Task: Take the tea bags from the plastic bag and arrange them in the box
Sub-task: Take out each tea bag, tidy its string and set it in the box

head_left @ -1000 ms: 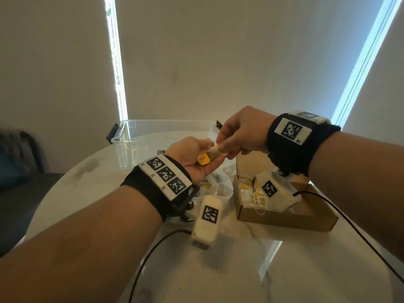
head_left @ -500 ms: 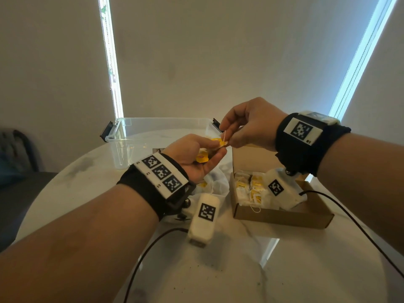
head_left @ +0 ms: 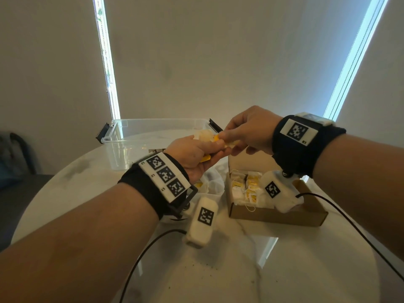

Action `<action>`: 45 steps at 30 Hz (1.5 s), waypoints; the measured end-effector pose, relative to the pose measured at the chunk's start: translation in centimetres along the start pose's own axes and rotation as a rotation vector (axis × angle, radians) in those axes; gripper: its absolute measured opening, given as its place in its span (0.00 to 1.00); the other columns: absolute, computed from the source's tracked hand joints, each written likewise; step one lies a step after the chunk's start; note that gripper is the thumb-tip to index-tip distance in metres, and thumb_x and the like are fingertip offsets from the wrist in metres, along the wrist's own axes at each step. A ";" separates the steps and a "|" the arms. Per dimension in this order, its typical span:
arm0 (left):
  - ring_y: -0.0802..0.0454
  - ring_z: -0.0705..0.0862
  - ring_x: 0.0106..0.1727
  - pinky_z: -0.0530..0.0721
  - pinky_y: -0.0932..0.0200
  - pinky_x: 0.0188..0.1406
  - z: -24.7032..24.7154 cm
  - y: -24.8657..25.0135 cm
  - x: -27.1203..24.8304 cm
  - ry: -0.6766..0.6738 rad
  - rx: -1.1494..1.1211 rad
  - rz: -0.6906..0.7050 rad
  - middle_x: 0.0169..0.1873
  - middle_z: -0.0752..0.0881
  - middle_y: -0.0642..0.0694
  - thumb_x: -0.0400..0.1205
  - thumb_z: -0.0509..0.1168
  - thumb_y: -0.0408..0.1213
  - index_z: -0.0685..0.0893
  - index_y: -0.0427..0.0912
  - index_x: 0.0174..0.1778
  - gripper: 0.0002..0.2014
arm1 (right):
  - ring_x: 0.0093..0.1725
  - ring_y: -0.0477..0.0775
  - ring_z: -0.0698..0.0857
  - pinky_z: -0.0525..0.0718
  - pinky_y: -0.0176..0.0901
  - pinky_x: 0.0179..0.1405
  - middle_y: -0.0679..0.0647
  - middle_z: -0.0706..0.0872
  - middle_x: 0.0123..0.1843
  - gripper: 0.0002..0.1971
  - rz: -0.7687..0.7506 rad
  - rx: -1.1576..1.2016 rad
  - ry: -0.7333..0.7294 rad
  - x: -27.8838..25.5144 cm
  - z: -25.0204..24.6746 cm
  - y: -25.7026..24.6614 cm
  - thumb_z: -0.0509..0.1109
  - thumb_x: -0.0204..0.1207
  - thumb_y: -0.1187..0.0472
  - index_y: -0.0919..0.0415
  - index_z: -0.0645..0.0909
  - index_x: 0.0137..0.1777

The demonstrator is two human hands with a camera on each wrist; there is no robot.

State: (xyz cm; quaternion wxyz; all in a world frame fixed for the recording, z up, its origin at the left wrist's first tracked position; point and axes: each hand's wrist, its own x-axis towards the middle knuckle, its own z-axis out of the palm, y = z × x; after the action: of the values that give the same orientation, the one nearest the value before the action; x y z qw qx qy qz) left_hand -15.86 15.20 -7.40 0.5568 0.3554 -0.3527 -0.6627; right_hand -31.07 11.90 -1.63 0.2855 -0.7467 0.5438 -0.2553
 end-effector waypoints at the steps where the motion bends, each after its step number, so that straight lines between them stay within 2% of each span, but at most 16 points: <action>1: 0.46 0.93 0.45 0.91 0.64 0.35 0.1 0.1 -0.1 -0.023 -0.025 -0.012 0.44 0.92 0.36 0.83 0.65 0.23 0.82 0.29 0.63 0.13 | 0.35 0.45 0.92 0.86 0.42 0.38 0.47 0.93 0.37 0.08 -0.003 0.000 0.004 0.0 -0.1 0.0 0.79 0.76 0.51 0.55 0.90 0.46; 3: 0.42 0.93 0.44 0.92 0.58 0.38 0.1 0.5 -0.5 -0.075 -0.124 -0.061 0.44 0.92 0.32 0.85 0.61 0.23 0.80 0.27 0.62 0.11 | 0.33 0.45 0.91 0.84 0.40 0.35 0.49 0.93 0.38 0.07 -0.008 0.018 0.004 0.0 -0.6 -0.1 0.78 0.77 0.53 0.56 0.90 0.47; 5: 0.34 0.92 0.44 0.93 0.47 0.43 0.3 0.8 -0.8 -0.084 -0.287 -0.118 0.47 0.89 0.25 0.85 0.58 0.27 0.77 0.25 0.61 0.12 | 0.32 0.47 0.89 0.82 0.41 0.34 0.54 0.94 0.41 0.06 0.002 0.047 -0.034 0.0 -1.1 -0.3 0.76 0.79 0.56 0.58 0.89 0.50; 7: 0.31 0.91 0.42 0.93 0.42 0.40 0.4 1.0 -0.7 -0.043 -0.364 -0.165 0.49 0.87 0.22 0.85 0.58 0.33 0.73 0.26 0.64 0.15 | 0.33 0.48 0.89 0.82 0.42 0.35 0.56 0.94 0.41 0.05 0.010 0.020 -0.077 -0.2 -1.7 -0.4 0.76 0.79 0.58 0.59 0.89 0.51; 10: 0.39 0.90 0.36 0.92 0.53 0.32 0.6 1.1 -0.3 -0.066 -0.232 -0.269 0.45 0.88 0.27 0.86 0.61 0.39 0.74 0.28 0.66 0.18 | 0.33 0.47 0.88 0.83 0.41 0.37 0.56 0.94 0.40 0.04 0.007 -0.020 -0.138 -0.5 -2.3 -0.5 0.76 0.79 0.60 0.57 0.90 0.51; 13: 0.48 0.87 0.34 0.90 0.61 0.28 1.1 1.0 -0.4 -0.158 -0.152 -0.296 0.40 0.89 0.32 0.87 0.61 0.38 0.79 0.32 0.60 0.13 | 0.33 0.46 0.89 0.85 0.40 0.37 0.56 0.94 0.40 0.05 0.011 -0.025 -0.158 -0.5 -2.6 -0.5 0.76 0.78 0.62 0.56 0.90 0.53; 15: 0.51 0.85 0.36 0.89 0.62 0.33 1.2 0.8 -0.4 -0.167 -0.140 -0.271 0.36 0.89 0.35 0.87 0.61 0.37 0.80 0.34 0.57 0.10 | 0.35 0.47 0.91 0.86 0.40 0.38 0.58 0.94 0.42 0.06 0.020 0.004 -0.152 -0.4 -2.7 -0.4 0.77 0.78 0.62 0.57 0.90 0.54; 17: 0.51 0.86 0.38 0.89 0.62 0.39 1.2 0.5 -0.1 -0.151 -0.165 -0.235 0.37 0.89 0.35 0.88 0.61 0.35 0.81 0.33 0.57 0.10 | 0.37 0.50 0.92 0.87 0.41 0.38 0.60 0.94 0.45 0.07 0.046 0.061 -0.133 -0.5 -2.6 -0.3 0.76 0.78 0.61 0.59 0.89 0.55; 21: 0.48 0.89 0.41 0.90 0.57 0.44 1.3 0.1 0.3 -0.105 -0.233 -0.122 0.40 0.89 0.36 0.88 0.60 0.31 0.82 0.30 0.56 0.08 | 0.39 0.58 0.92 0.86 0.48 0.42 0.63 0.92 0.48 0.19 0.232 0.215 -0.109 -0.5 -2.3 0.0 0.72 0.81 0.48 0.66 0.85 0.57; 23: 0.46 0.90 0.45 0.91 0.56 0.44 1.6 0.0 0.3 -0.109 -0.288 -0.087 0.47 0.89 0.33 0.88 0.59 0.29 0.81 0.29 0.61 0.10 | 0.42 0.60 0.91 0.84 0.49 0.44 0.63 0.92 0.48 0.22 0.271 0.237 -0.155 -0.7 -2.3 0.2 0.71 0.81 0.45 0.66 0.86 0.56; 26: 0.46 0.89 0.49 0.91 0.57 0.44 2.0 -0.3 0.3 -0.122 -0.252 -0.069 0.57 0.86 0.34 0.89 0.57 0.30 0.81 0.31 0.67 0.13 | 0.42 0.57 0.91 0.84 0.48 0.44 0.61 0.93 0.48 0.12 0.200 0.206 -0.142 -1.1 -2.1 0.2 0.74 0.81 0.55 0.64 0.87 0.55; 31: 0.48 0.89 0.49 0.90 0.55 0.51 2.3 -0.8 0.4 -0.110 -0.266 -0.047 0.54 0.87 0.35 0.89 0.59 0.30 0.82 0.34 0.64 0.12 | 0.41 0.54 0.90 0.81 0.46 0.42 0.57 0.92 0.42 0.05 0.158 0.224 -0.058 -1.2 -2.7 0.4 0.77 0.78 0.61 0.59 0.86 0.50; 34: 0.48 0.91 0.42 0.90 0.58 0.44 2.5 -0.7 0.3 -0.130 -0.282 -0.074 0.48 0.90 0.35 0.88 0.60 0.33 0.84 0.33 0.60 0.10 | 0.41 0.54 0.89 0.81 0.46 0.42 0.56 0.92 0.43 0.04 0.138 0.261 -0.029 -1.1 -3.1 0.5 0.77 0.77 0.61 0.58 0.87 0.49; 38: 0.52 0.87 0.31 0.87 0.65 0.25 2.7 -0.3 0.1 -0.106 -0.292 -0.169 0.33 0.86 0.40 0.87 0.59 0.38 0.82 0.31 0.54 0.13 | 0.36 0.52 0.87 0.81 0.44 0.40 0.57 0.92 0.44 0.03 0.106 0.339 -0.010 -1.2 -3.6 0.3 0.74 0.80 0.61 0.60 0.86 0.47; 42: 0.57 0.79 0.31 0.80 0.68 0.17 2.5 -0.5 0.3 -0.042 -0.272 -0.207 0.30 0.80 0.44 0.81 0.61 0.36 0.80 0.33 0.50 0.09 | 0.34 0.54 0.89 0.81 0.43 0.38 0.63 0.92 0.49 0.02 0.068 0.350 0.001 -1.2 -3.9 0.1 0.73 0.80 0.66 0.62 0.84 0.45; 45: 0.57 0.78 0.29 0.76 0.67 0.15 2.3 -0.7 0.5 -0.066 -0.173 -0.200 0.31 0.78 0.46 0.77 0.65 0.39 0.80 0.36 0.53 0.12 | 0.33 0.54 0.91 0.81 0.44 0.37 0.61 0.93 0.44 0.04 0.030 0.269 -0.005 -1.3 -4.1 0.0 0.77 0.75 0.69 0.63 0.84 0.46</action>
State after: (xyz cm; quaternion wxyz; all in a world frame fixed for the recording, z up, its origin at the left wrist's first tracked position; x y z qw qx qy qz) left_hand -18.22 14.97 -6.89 0.5048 0.3175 -0.2750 -0.7542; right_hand -34.28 12.52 1.14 0.3884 -0.6941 0.5148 -0.3199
